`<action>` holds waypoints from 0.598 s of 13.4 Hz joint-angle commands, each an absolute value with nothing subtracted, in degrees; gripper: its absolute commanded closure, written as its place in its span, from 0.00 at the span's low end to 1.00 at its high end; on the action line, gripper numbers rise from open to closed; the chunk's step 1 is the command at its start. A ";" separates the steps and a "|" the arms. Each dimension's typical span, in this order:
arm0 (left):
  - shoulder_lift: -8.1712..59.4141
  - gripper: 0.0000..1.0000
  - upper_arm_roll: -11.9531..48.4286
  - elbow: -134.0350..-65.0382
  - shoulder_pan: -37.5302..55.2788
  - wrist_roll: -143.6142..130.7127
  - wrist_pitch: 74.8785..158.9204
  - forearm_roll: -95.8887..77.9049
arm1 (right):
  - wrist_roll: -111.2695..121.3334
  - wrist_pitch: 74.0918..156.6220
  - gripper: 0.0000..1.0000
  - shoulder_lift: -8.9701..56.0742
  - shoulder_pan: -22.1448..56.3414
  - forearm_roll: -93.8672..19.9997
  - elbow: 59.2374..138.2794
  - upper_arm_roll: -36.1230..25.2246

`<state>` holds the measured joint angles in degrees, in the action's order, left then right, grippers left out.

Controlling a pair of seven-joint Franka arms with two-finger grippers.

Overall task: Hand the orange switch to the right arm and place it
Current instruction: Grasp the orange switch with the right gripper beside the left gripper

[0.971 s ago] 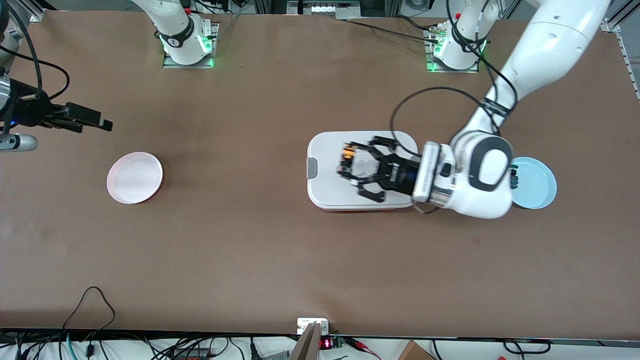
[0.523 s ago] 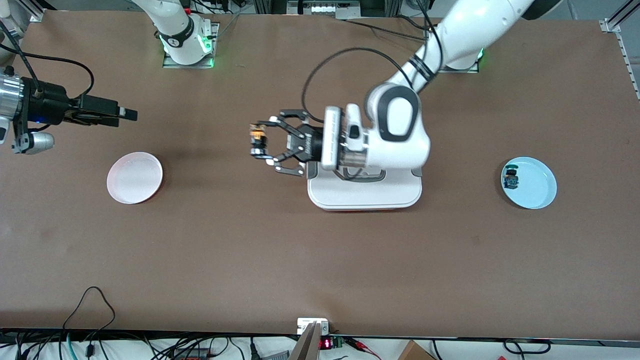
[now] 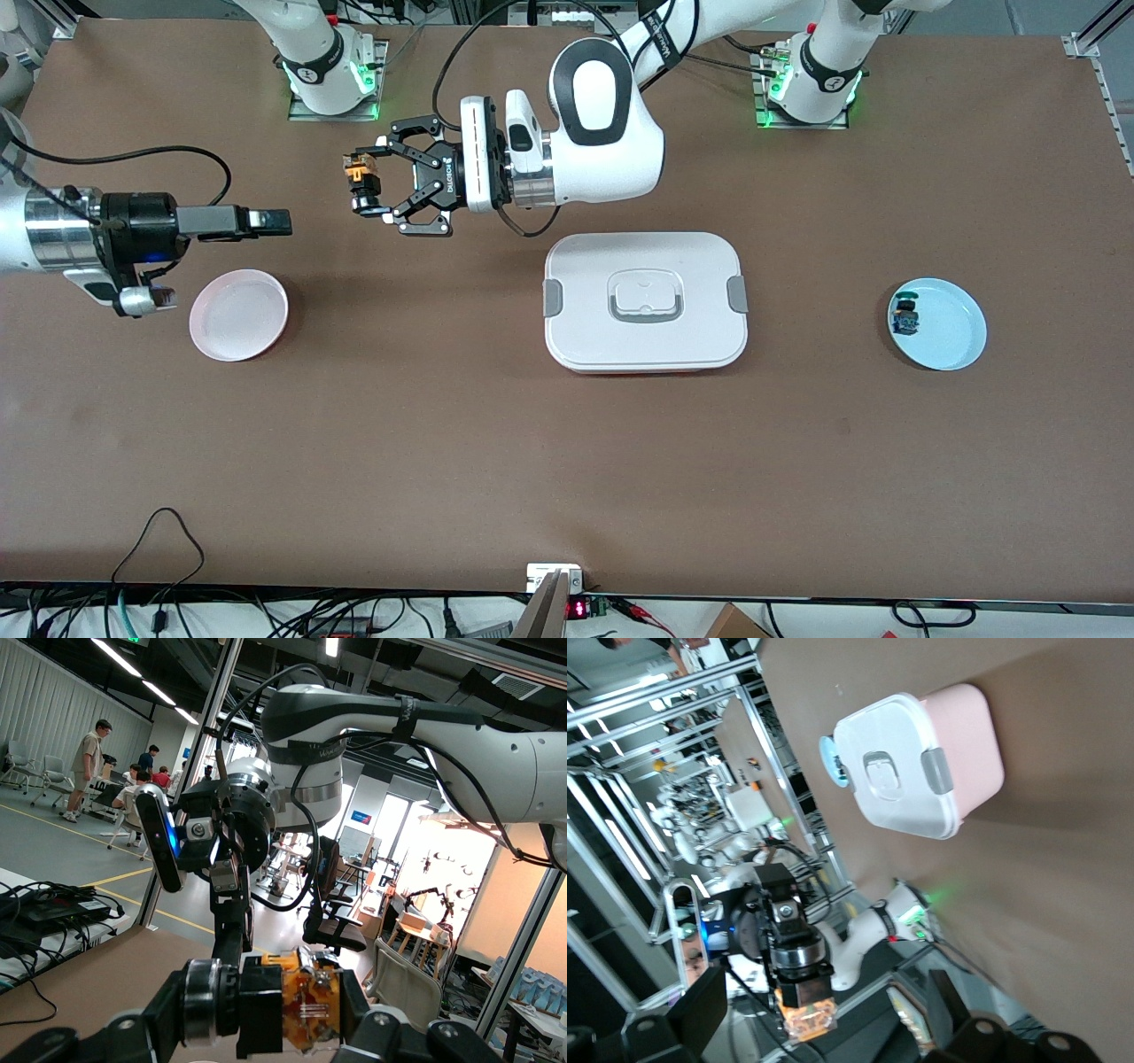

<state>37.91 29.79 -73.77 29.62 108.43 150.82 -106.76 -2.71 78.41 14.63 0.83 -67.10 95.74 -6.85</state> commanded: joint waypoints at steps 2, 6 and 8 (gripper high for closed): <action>38.41 0.98 28.74 -71.98 30.67 108.81 151.26 -108.72 | -11.15 76.56 0.00 13.97 -0.09 -76.01 98.17 -6.68; 38.58 0.99 28.65 -71.98 30.67 108.90 151.26 -108.81 | -11.60 73.48 0.00 14.06 0.53 -79.01 101.95 -6.42; 38.58 0.99 28.57 -71.98 30.67 108.98 151.26 -108.72 | -11.60 72.17 0.00 14.15 0.61 -80.59 103.44 -6.33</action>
<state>38.03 29.39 -73.69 29.63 108.43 150.82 -106.94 -10.94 73.59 14.79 0.82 -78.15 101.28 -6.69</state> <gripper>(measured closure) 0.286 0.000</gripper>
